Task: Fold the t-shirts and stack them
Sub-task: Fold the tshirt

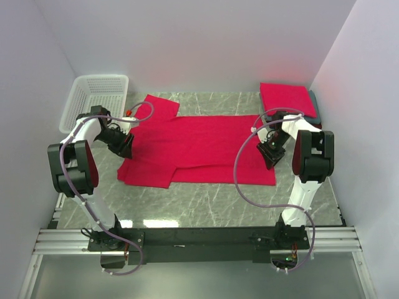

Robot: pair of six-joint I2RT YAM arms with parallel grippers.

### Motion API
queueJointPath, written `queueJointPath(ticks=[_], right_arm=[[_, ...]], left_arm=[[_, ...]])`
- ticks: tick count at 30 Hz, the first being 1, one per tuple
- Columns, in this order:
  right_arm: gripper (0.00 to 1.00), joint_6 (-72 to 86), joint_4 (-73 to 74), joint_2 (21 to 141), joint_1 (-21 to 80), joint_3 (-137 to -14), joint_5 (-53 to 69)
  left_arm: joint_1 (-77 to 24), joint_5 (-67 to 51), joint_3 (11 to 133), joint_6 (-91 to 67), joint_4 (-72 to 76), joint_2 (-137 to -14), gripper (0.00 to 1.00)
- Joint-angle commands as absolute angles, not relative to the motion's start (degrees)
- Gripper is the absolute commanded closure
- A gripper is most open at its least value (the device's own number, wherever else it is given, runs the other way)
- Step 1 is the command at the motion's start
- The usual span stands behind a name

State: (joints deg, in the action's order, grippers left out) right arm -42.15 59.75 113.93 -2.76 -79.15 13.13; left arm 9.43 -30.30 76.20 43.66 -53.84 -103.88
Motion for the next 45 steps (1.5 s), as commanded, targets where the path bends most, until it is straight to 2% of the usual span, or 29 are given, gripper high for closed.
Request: queueJointPath(ticks=[1,13,20,22,26,45], right_arm=[[0.61,-43.24,61.79,111.62,-2.9,-79.36,13.97],[0.59,-42.98,62.67,110.04,-2.9,-79.98,13.45],[0.66,-43.07,62.93,110.21,-2.9,-80.42,13.45],[0.74,-42.89,62.75,110.13,-2.81,-80.42,13.54],[1.0,-42.54,62.58,109.95,-2.81,-80.6,13.54],[1.0,-43.24,63.19,109.16,-2.81,-81.12,13.71]], left_arm=[[9.32,-30.85,77.96,43.42,-53.52,-104.24,0.51],[9.32,-31.03,77.87,43.51,-53.79,-104.33,0.51],[9.23,-31.02,77.96,43.33,-53.53,-104.24,0.52],[9.32,-31.29,78.4,43.16,-53.53,-104.24,0.52],[9.05,-32.08,79.1,42.54,-53.09,-104.15,0.52],[5.98,-29.18,76.82,43.59,-46.85,-106.52,0.49]])
